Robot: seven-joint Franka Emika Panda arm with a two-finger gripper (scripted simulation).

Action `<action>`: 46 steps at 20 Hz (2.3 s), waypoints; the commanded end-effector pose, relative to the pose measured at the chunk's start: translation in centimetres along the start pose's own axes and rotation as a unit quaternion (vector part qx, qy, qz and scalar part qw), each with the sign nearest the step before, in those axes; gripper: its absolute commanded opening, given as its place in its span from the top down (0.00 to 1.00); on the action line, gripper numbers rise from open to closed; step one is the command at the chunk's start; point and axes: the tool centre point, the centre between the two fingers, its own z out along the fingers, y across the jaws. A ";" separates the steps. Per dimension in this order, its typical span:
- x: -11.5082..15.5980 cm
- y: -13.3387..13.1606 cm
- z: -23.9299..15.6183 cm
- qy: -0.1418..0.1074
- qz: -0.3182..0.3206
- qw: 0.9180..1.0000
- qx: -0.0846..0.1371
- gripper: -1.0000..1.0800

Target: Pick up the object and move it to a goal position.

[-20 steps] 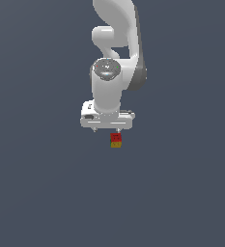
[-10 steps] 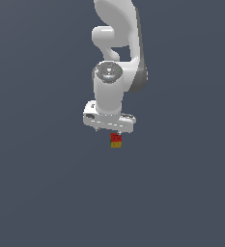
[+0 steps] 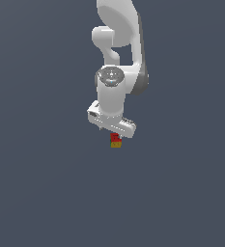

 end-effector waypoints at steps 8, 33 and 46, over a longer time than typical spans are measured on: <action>-0.8 -0.6 1.4 0.001 0.130 0.992 0.006 0.04; -2.6 -1.4 4.8 0.003 0.449 0.893 0.018 0.04; -3.0 -1.5 5.5 0.004 0.517 0.855 0.021 0.04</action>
